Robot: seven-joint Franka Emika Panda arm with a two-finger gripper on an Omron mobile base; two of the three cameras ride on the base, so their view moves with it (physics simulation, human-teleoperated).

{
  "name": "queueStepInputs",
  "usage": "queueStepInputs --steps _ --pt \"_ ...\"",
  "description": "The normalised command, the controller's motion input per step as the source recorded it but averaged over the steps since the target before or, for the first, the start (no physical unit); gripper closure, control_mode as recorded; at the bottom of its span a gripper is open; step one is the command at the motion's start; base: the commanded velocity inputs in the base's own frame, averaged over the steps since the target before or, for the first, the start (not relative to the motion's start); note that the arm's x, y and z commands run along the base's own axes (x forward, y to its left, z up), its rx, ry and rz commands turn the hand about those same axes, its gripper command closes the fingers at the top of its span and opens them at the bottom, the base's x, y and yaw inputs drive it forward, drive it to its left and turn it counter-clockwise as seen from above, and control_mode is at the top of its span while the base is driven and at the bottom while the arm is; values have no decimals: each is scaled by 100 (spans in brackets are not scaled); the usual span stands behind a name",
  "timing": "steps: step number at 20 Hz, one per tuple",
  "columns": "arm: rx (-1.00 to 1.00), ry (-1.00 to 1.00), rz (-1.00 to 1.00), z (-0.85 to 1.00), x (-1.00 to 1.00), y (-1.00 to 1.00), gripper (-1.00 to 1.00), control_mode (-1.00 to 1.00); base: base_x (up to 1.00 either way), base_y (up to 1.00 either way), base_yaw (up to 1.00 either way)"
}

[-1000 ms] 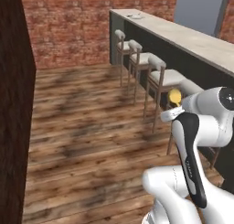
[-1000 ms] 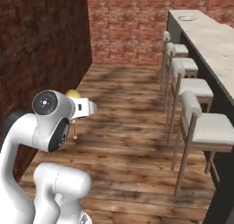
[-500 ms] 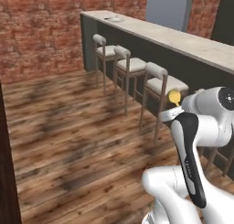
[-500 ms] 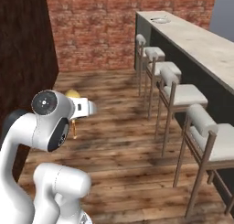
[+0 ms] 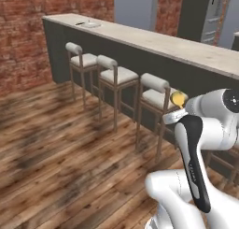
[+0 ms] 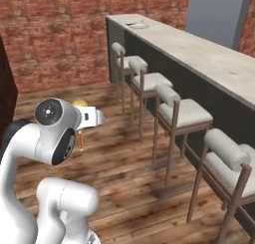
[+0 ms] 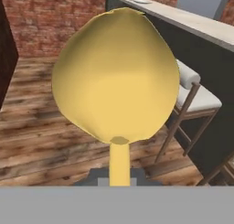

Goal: Take the fork and place it on the left side of the plate. Then take the spoon and place it on the right side of the plate. Make sure they're directly next to the plate.

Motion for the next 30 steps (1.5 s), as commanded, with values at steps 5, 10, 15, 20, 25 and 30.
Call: queueStepInputs --steps 5,10,15,20,25,30 --pt "0 0 0 0 0 0 100 100 100 79 -41" --pt "0 0 0 0 0 0 100 100 100 81 -40" --pt "0 0 0 0 0 0 100 100 100 84 -38" --pt "0 0 0 0 0 0 100 100 100 85 -38" --pt "0 0 0 0 0 0 100 100 100 86 -38" --pt "0 0 0 0 0 0 100 100 100 86 -38"
